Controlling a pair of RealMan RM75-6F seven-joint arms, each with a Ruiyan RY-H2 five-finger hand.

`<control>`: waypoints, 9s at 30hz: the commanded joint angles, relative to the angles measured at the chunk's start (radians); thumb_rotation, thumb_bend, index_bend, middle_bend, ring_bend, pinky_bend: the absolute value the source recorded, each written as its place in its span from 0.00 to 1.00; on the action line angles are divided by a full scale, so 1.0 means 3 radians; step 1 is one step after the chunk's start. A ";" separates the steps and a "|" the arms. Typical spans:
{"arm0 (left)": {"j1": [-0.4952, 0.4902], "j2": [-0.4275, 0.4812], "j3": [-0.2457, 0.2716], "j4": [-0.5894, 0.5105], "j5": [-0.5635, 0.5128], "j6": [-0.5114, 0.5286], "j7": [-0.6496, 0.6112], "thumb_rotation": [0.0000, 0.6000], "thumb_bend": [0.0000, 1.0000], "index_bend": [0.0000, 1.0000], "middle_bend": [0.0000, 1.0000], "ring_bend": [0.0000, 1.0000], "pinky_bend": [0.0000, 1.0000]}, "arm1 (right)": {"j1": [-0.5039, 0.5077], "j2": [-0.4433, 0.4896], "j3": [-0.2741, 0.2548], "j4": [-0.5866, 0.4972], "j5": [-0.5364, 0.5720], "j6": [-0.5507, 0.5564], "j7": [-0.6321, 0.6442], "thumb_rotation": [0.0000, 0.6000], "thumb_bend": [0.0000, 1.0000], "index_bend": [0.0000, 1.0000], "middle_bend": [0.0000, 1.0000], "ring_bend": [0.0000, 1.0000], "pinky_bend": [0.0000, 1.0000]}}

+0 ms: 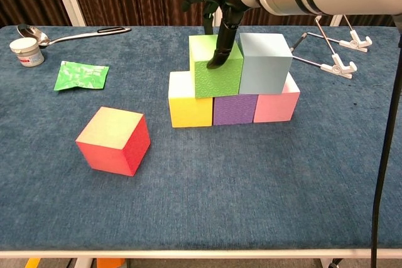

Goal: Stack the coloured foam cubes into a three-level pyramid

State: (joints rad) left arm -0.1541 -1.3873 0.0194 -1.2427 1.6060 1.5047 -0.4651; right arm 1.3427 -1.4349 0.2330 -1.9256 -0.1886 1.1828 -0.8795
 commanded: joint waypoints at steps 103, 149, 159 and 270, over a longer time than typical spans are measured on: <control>-0.0019 0.0014 0.0002 -0.0058 0.0016 -0.0019 0.0061 1.00 0.00 0.15 0.09 0.00 0.08 | -0.0726 0.1097 -0.0181 -0.0504 -0.0649 -0.0671 0.0625 1.00 0.03 0.00 0.01 0.00 0.00; -0.0058 0.0023 0.0008 -0.0194 -0.0026 -0.0135 0.0264 1.00 0.00 0.15 0.09 0.00 0.08 | -0.0881 0.1037 -0.0443 0.0040 -0.1475 -0.0997 0.1186 1.00 0.15 0.00 0.41 0.00 0.00; -0.0100 0.0051 -0.0046 -0.0379 -0.0089 -0.0205 0.0447 1.00 0.00 0.15 0.09 0.00 0.08 | -0.0849 0.1051 -0.0417 0.0422 -0.1802 -0.1569 0.1519 1.00 0.15 0.00 0.41 0.00 0.00; -0.1228 -0.0166 0.0070 -0.0746 0.0266 -0.1374 0.0232 1.00 0.00 0.13 0.15 0.00 0.11 | -0.1825 0.1822 0.0057 0.0350 -0.3093 -0.1291 0.3525 1.00 0.01 0.00 0.05 0.00 0.00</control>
State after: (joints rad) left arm -0.5211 -1.4315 0.0387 -1.4698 1.6889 1.0917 -0.3938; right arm 0.7956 -0.8878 0.2498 -1.8210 -1.1164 0.7958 0.1774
